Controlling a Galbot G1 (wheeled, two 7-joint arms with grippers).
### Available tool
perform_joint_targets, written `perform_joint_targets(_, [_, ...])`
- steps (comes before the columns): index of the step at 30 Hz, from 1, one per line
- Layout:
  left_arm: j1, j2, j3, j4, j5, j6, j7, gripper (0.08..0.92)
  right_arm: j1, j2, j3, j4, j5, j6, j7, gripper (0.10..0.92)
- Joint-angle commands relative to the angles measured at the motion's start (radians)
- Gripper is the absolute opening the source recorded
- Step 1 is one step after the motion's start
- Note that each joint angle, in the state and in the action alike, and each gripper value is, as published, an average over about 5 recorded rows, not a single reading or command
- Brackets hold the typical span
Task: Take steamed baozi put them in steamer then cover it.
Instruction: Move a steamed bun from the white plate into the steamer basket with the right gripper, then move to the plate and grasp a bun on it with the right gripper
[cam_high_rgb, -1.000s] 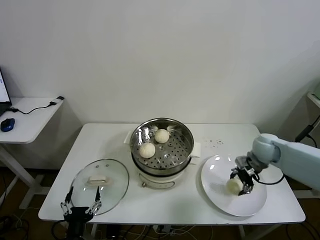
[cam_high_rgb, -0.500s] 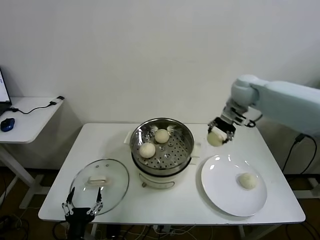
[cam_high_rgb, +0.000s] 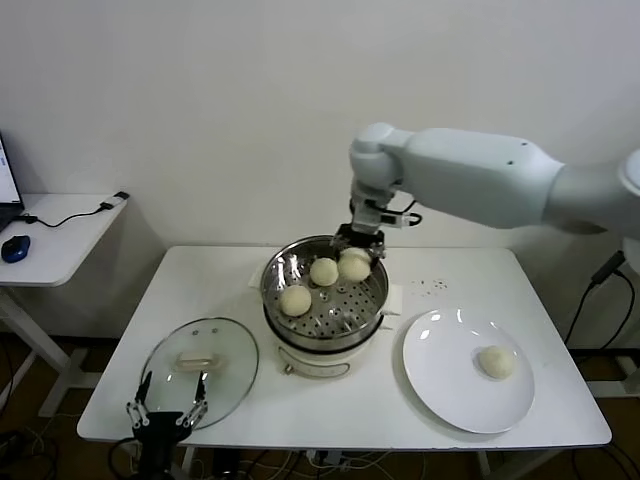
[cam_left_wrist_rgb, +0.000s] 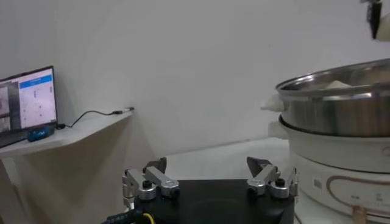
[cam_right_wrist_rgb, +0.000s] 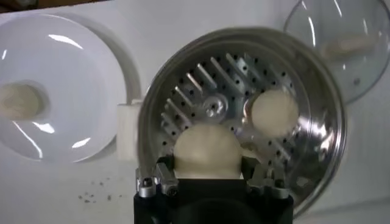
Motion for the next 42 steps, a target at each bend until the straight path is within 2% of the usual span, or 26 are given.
perform_joint_targets(1, [0.001,0.003,-0.003,0.010,-0.003,-0.004,0.001,0.823,-0.089,0.116,-0.019,0.006,-0.030,0.050,0.003,0.696])
perform_joint_targets(22, [-0.007,-0.001,0.001,0.011,0.003,0.002,-0.001,0.823,-0.165,0.080,-0.011,0.015,-0.057,0.028,0.007,0.696])
perform_joint_targets(24, [-0.006,0.000,0.000,0.010,0.004,0.002,-0.001,0.823,-0.160,0.078,-0.003,0.006,-0.057,0.035,-0.001,0.711])
perform_joint_targets(29, [-0.004,-0.001,0.001,0.011,0.004,0.001,-0.002,0.823,-0.143,0.070,0.028,-0.010,-0.065,0.065,-0.011,0.804])
perform_joint_targets(33, [-0.003,-0.003,0.004,0.010,0.006,0.000,-0.003,0.823,-0.115,0.047,0.050,-0.011,-0.057,0.073,-0.016,0.821])
perform_joint_targets(38, [0.001,0.000,0.003,0.009,0.008,-0.004,-0.001,0.823,-0.059,-0.040,0.083,-0.044,-0.003,-0.014,0.023,0.823])
perform_joint_targets(42, [0.008,0.002,0.002,0.006,0.010,-0.009,0.000,0.823,0.070,-0.186,-0.039,-0.003,0.119,-0.242,0.199,0.823])
